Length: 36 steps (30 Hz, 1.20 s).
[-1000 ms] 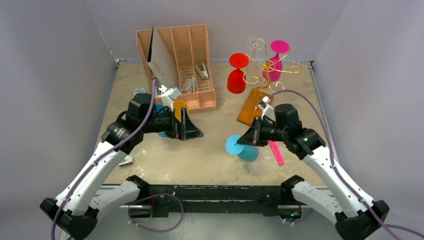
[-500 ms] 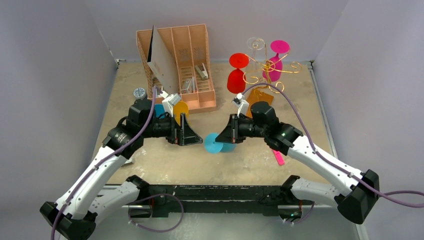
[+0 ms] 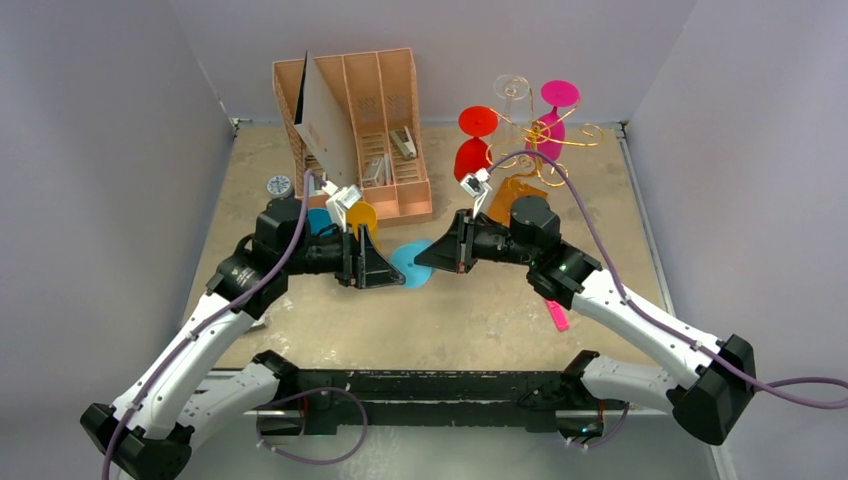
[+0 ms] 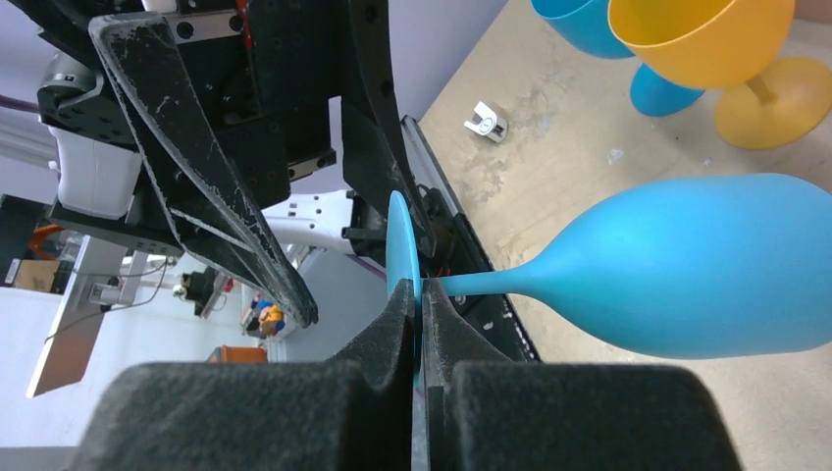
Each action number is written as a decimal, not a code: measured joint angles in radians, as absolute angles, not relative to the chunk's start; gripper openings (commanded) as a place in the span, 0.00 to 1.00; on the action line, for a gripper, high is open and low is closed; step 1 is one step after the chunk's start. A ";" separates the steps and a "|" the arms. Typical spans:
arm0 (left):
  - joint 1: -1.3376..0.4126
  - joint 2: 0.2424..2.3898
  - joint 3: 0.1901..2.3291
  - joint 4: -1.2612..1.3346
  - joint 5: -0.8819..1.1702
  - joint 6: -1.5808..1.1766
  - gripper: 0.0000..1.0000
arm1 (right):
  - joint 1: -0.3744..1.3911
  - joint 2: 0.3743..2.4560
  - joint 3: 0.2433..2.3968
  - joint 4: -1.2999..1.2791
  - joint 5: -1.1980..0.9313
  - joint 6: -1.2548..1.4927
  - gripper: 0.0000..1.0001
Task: Take the wine glass off the wine glass rack
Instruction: Place the wine glass at the center of the board.
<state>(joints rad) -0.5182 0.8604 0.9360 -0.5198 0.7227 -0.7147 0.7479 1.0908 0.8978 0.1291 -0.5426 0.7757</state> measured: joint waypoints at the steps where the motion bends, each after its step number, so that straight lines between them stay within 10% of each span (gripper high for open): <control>1: -0.518 0.867 0.945 -0.517 0.722 -0.714 0.59 | 0.748 1.091 0.897 0.141 -0.543 0.778 0.00; 14: -0.518 0.900 0.956 -0.387 0.714 -0.748 0.19 | 0.748 1.091 0.897 0.117 -0.630 0.771 0.00; 31: -0.516 0.953 0.989 -0.399 0.865 -0.678 0.26 | 0.754 1.091 0.897 0.141 -0.673 0.783 0.00; 36: -0.516 0.958 0.991 -0.406 0.866 -0.677 0.08 | 0.754 1.085 0.876 0.176 -0.670 0.805 0.00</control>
<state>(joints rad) -0.5163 0.9581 0.9913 -0.4065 0.8658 -0.6769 0.7544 1.0851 0.8757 0.1761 -0.6704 0.8051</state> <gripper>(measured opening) 0.206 0.011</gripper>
